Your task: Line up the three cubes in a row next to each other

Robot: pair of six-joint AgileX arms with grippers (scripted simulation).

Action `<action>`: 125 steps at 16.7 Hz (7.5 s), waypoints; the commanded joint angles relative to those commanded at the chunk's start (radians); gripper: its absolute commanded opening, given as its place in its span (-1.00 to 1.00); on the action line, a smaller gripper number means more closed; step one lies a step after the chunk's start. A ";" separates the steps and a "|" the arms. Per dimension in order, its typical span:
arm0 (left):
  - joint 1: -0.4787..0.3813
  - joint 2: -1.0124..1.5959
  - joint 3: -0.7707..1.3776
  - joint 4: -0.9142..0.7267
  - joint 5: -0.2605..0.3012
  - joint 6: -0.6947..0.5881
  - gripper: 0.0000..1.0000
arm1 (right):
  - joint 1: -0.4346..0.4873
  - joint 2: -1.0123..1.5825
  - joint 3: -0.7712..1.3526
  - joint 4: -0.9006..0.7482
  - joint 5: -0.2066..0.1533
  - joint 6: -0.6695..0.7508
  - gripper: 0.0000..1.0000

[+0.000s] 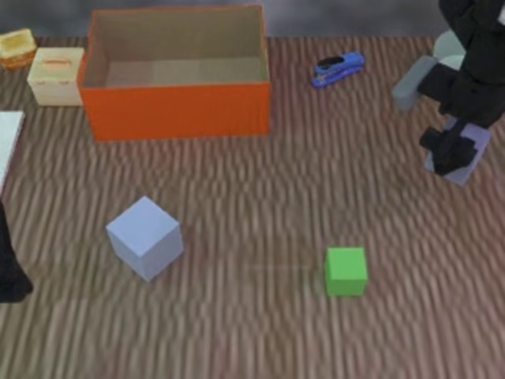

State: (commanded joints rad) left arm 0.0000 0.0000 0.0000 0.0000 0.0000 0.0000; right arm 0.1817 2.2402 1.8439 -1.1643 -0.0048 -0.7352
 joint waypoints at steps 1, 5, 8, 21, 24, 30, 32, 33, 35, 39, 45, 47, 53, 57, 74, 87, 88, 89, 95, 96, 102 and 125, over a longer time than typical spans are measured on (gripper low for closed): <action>0.000 0.000 0.000 0.000 0.000 0.000 1.00 | -0.005 0.003 -0.002 0.002 0.000 0.002 -1.00; 0.000 0.000 0.000 0.000 0.000 0.000 1.00 | 0.068 -0.001 -0.002 -0.005 0.000 -0.009 -1.00; 0.000 0.000 0.000 0.000 0.000 0.000 1.00 | 0.220 -0.017 -0.011 -0.015 -0.001 -0.024 -1.00; 0.000 0.000 0.000 0.000 0.000 0.000 1.00 | 0.591 -0.071 -0.044 -0.025 -0.003 -0.047 -1.00; 0.000 0.000 0.000 0.000 0.000 0.000 1.00 | 0.593 -0.056 -0.097 0.043 -0.003 -0.049 -1.00; 0.000 0.000 0.000 0.000 0.000 0.000 1.00 | 0.593 -0.012 -0.224 0.215 -0.002 -0.049 -1.00; 0.000 0.000 0.000 0.000 0.000 0.000 1.00 | 0.593 -0.012 -0.225 0.216 -0.002 -0.049 -1.00; 0.000 0.000 0.000 0.000 0.000 0.000 1.00 | 0.593 -0.012 -0.225 0.216 -0.002 -0.049 -1.00; 0.000 0.000 0.000 0.000 0.000 0.000 1.00 | 0.593 -0.012 -0.225 0.216 -0.002 -0.049 -0.70; 0.000 0.000 0.000 0.000 0.000 0.000 1.00 | 0.593 -0.012 -0.225 0.216 -0.002 -0.049 -0.10; 0.000 0.000 0.000 0.000 0.000 0.000 1.00 | 0.593 -0.012 -0.225 0.216 -0.002 -0.049 0.81; 0.000 0.000 0.000 0.000 0.000 0.000 1.00 | 0.593 -0.012 -0.225 0.216 -0.002 -0.049 1.00; 0.000 0.000 0.000 0.000 0.000 0.000 1.00 | 0.593 -0.012 -0.225 0.216 -0.002 -0.049 1.00; 0.000 0.000 0.000 0.000 0.000 0.000 1.00 | 0.594 -0.016 -0.209 0.199 -0.002 -0.051 1.00; -0.030 0.133 0.124 -0.083 -0.002 0.026 1.00 | 0.525 -0.237 -0.179 0.089 -0.018 -0.001 1.00; -0.254 1.244 0.933 -0.714 0.002 0.232 1.00 | 0.059 -1.501 -1.213 0.748 -0.057 0.448 1.00; -0.271 1.338 0.998 -0.764 0.002 0.248 1.00 | 0.026 -1.601 -1.301 0.798 -0.053 0.487 1.00; -0.288 1.428 1.061 -0.812 0.003 0.264 1.00 | -0.006 -1.695 -1.384 0.846 -0.049 0.522 1.00; -0.366 1.839 1.360 -1.023 0.002 0.334 1.00 | -0.139 -2.123 -1.749 1.090 -0.011 0.688 1.00; -0.373 1.876 1.389 -1.041 0.002 0.340 1.00 | -0.152 -2.168 -1.787 1.118 -0.005 0.705 1.00; -0.386 1.941 1.444 -1.074 0.001 0.352 1.00 | -0.172 -2.240 -1.844 1.164 0.005 0.735 1.00; -0.384 2.079 1.260 -0.751 0.002 0.356 0.10 | -0.172 -2.240 -1.844 1.164 0.005 0.735 1.00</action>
State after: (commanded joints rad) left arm -0.3839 2.0794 1.2596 -0.7510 0.0020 0.3561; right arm 0.0100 0.0000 0.0000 0.0000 0.0000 0.0000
